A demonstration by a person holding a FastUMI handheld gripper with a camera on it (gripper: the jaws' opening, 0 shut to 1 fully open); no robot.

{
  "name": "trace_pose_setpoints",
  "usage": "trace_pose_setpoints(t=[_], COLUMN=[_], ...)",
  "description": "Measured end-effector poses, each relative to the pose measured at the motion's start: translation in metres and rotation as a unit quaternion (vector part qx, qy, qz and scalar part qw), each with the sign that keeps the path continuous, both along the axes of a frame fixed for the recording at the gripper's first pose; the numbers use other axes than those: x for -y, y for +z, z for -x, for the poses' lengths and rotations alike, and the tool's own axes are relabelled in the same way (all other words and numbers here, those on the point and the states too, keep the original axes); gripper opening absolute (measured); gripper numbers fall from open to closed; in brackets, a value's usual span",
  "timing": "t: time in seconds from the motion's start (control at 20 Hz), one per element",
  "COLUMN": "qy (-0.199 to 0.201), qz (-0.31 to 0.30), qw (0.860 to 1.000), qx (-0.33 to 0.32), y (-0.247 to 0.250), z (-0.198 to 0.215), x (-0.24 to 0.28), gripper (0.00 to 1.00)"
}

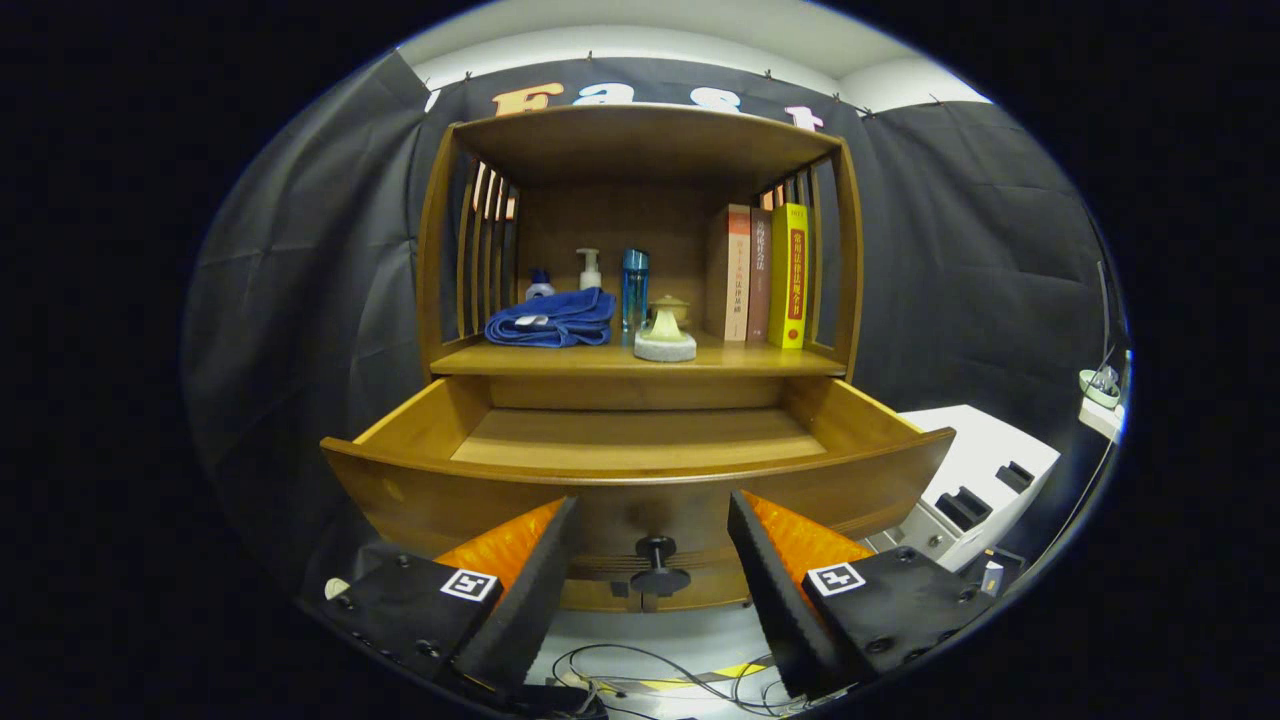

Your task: Pull open the drawer, take out the items inside it, and place them on the countertop above the cabinet.

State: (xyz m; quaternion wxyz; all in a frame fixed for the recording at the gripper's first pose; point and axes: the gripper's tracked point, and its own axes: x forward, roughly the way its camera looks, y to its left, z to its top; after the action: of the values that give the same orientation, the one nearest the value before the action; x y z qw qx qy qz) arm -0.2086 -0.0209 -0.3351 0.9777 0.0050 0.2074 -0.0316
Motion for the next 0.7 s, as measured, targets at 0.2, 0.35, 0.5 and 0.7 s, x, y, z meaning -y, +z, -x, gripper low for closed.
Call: trace_pose_setpoints(t=[0.2, 0.35, 0.5, 0.7], qy=[0.01, 0.021, 0.028, 0.019], qz=[0.016, 0.029, 0.028, -0.003], qw=[1.0, 0.999, 0.999, 1.0], qx=[-0.019, -0.018, -0.015, -0.015], y=[-0.022, -0.026, -0.027, -0.034], z=[-0.008, -0.015, -0.017, -0.022], x=[-0.007, -0.015, -0.022, -0.021], gripper=[0.97, 0.97, 0.97, 0.96])
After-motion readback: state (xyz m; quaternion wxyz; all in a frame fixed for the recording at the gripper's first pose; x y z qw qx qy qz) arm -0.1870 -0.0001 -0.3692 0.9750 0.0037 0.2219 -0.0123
